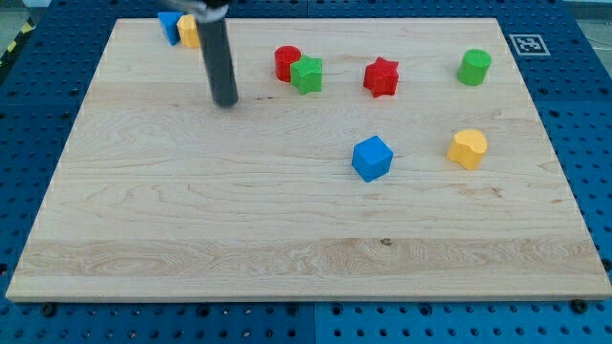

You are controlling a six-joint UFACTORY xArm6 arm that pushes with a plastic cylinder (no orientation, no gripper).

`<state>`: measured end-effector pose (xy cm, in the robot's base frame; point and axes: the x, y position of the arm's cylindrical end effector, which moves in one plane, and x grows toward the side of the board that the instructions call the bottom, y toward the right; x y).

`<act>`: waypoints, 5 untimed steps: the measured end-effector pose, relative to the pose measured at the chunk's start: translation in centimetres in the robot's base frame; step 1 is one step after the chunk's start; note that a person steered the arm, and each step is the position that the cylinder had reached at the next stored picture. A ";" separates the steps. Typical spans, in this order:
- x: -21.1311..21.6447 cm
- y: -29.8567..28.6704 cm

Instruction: Place the blue cube diagonally below the bottom left side of the red star

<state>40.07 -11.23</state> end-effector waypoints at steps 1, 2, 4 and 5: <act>5.9 2.0; 10.5 7.7; 11.6 23.2; 10.4 26.1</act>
<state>50.47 14.83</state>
